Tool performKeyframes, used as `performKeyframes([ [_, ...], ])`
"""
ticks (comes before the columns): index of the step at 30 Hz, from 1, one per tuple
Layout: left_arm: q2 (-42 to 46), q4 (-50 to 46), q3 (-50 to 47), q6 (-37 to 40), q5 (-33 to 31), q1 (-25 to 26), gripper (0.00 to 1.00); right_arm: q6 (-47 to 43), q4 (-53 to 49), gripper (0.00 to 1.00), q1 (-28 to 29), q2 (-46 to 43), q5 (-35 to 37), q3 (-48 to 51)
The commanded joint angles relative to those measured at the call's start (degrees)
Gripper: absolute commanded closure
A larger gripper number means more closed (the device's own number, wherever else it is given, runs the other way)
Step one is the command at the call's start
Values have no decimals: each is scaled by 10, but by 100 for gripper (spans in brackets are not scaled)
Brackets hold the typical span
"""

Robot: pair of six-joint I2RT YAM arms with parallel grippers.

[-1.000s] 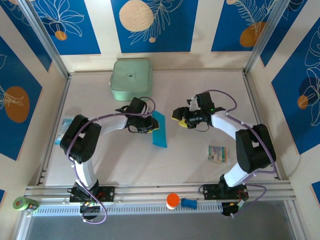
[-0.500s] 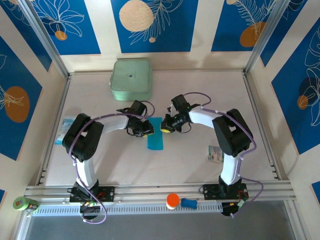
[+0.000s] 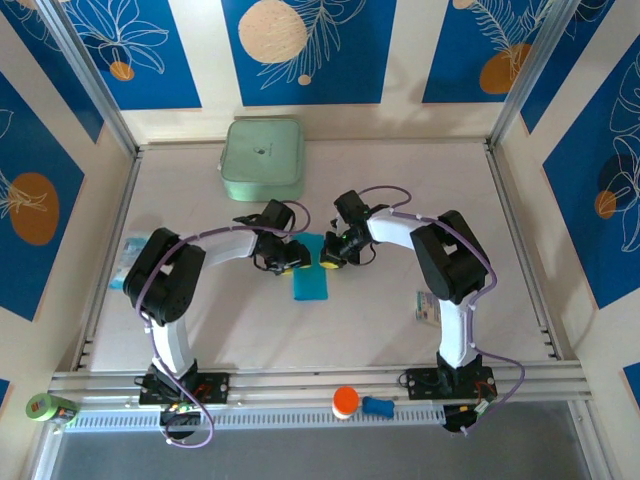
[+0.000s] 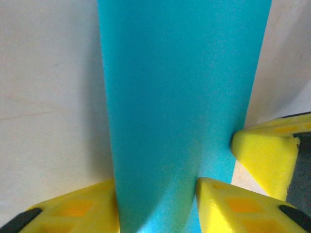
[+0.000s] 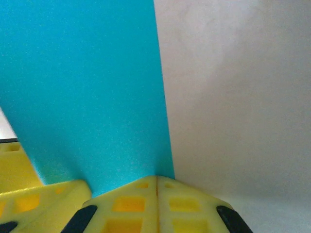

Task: Fold a paper plane with a square sheet of paper (pick it up from the middle)
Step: Hold the square sheet of paper at the center of the table.

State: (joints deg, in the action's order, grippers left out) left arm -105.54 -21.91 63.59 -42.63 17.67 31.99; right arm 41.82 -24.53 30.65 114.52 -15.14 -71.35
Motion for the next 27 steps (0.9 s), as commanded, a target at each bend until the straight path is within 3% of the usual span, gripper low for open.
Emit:
performKeyframes([
  [1,16,-71,-8,9,-22,-4,51,-13,-42,94,3,22,23,-4],
  [6,4,-71,-10,10,-10,-2,51,-12,-43,94,4,25,18,-10],
  [9,-9,-81,-1,11,-16,-1,56,-8,-39,93,2,23,1,-16],
  [15,-30,-112,3,-4,-59,0,65,21,16,82,-20,-42,-39,-9],
  [18,-38,-110,-3,-23,-68,1,67,37,40,76,-38,-90,-26,15],
  [27,-62,-113,-4,-34,-78,1,69,26,28,75,-77,-130,4,63],
])
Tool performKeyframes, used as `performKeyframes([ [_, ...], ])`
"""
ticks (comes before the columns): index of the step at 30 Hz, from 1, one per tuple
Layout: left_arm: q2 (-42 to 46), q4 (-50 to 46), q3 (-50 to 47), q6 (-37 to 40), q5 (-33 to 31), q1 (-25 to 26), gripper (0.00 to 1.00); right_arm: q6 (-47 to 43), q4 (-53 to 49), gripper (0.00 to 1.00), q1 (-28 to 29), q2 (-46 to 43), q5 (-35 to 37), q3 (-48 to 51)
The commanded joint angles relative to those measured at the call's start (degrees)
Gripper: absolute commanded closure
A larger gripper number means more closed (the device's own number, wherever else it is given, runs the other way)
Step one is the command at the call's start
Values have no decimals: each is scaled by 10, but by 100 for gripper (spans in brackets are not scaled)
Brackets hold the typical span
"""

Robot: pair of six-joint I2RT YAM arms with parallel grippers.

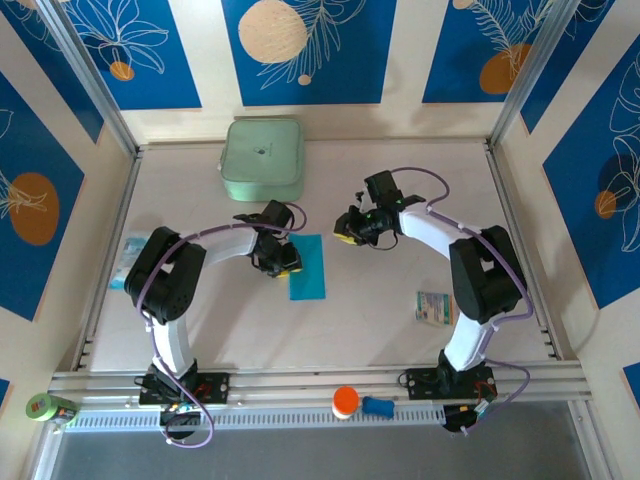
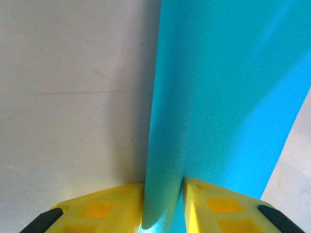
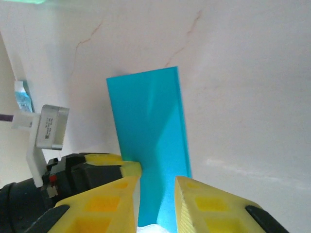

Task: Fold a paper plane with a square sheet of paper (pick it up from the middle)
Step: Hold the square sheet of paper at the center of the table.

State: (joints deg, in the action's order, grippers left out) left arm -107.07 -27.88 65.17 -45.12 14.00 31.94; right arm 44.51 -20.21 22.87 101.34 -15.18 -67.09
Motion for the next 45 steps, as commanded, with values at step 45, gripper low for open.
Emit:
performKeyframes([
  [45,-102,-49,-35,41,-31,17,65,-38,-46,89,87,154,-41,-72],
])
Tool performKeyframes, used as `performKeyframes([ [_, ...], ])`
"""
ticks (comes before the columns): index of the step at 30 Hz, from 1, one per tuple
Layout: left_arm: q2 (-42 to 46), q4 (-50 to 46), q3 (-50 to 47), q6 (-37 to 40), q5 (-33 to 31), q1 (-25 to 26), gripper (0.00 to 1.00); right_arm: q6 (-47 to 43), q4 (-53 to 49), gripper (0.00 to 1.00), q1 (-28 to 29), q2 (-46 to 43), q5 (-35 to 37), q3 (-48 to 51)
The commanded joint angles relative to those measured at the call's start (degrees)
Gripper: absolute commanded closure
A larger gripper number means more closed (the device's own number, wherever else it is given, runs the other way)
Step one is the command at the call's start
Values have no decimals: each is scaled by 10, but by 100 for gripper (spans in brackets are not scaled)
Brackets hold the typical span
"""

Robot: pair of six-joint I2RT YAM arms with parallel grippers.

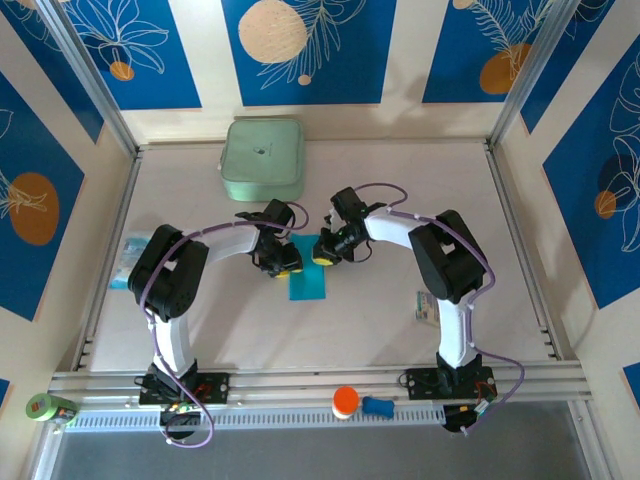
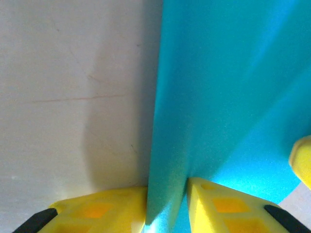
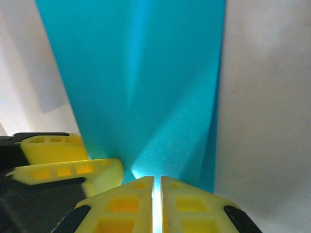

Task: Fold a paper plane with a square sheet of paper (pick it up from the middle)
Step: Hold the square sheet of paper at the center of the table.

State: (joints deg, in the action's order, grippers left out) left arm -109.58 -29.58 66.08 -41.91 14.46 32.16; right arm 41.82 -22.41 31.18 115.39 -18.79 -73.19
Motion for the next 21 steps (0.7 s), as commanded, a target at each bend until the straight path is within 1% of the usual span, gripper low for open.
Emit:
performKeyframes([
  [1,-77,-32,-43,10,-36,14,65,-13,-27,89,4,15,-3,-10],
  [9,-73,-37,-39,11,-36,15,63,-22,-45,89,2,22,26,-11],
  [13,-70,-39,-38,9,-36,14,62,-25,-50,89,-1,19,18,-22],
  [17,-69,-47,-37,3,-37,14,60,-22,-38,84,-6,-14,-5,-22],
  [19,-66,-51,-37,-2,-38,14,58,-23,-35,81,-6,-34,-4,-20],
  [21,-63,-53,-37,-5,-38,15,57,-24,-35,80,-7,-43,0,-19],
])
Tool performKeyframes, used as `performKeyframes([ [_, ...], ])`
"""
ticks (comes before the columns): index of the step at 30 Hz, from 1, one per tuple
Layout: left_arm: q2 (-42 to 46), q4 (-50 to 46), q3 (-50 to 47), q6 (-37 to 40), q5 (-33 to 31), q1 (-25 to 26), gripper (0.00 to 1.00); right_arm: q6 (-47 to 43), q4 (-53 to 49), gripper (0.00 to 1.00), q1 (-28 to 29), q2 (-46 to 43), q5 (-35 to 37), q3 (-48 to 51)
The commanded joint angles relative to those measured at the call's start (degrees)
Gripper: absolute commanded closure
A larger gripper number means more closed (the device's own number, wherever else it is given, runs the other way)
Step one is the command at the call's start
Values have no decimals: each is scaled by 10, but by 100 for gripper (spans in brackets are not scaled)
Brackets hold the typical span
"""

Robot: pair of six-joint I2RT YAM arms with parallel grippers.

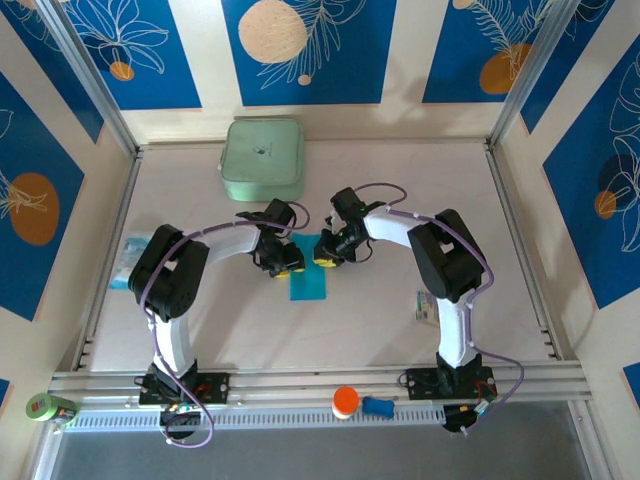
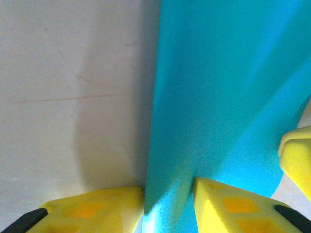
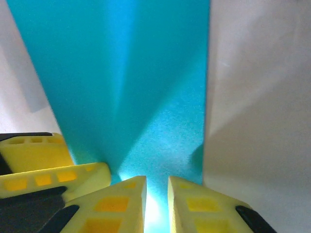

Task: Fold a paper plane with a square sheet of paper (pick it up from the middle)
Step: Hold the square sheet of paper at the center of the table.

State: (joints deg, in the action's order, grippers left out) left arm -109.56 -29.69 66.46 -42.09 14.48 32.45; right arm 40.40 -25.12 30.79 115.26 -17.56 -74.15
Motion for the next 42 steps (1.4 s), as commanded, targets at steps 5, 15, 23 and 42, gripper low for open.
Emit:
performKeyframes([
  [5,-60,-55,-38,-5,-37,12,57,-10,-10,80,-2,-38,-9,-2],
  [15,-56,-57,-36,-8,-38,13,58,-17,-18,87,12,-10,5,-3],
  [23,-55,-59,-35,-8,-38,12,58,-21,-20,89,17,5,-2,-10],
  [42,-57,-56,-37,-12,-41,12,59,-26,-33,89,17,27,-2,-25],
])
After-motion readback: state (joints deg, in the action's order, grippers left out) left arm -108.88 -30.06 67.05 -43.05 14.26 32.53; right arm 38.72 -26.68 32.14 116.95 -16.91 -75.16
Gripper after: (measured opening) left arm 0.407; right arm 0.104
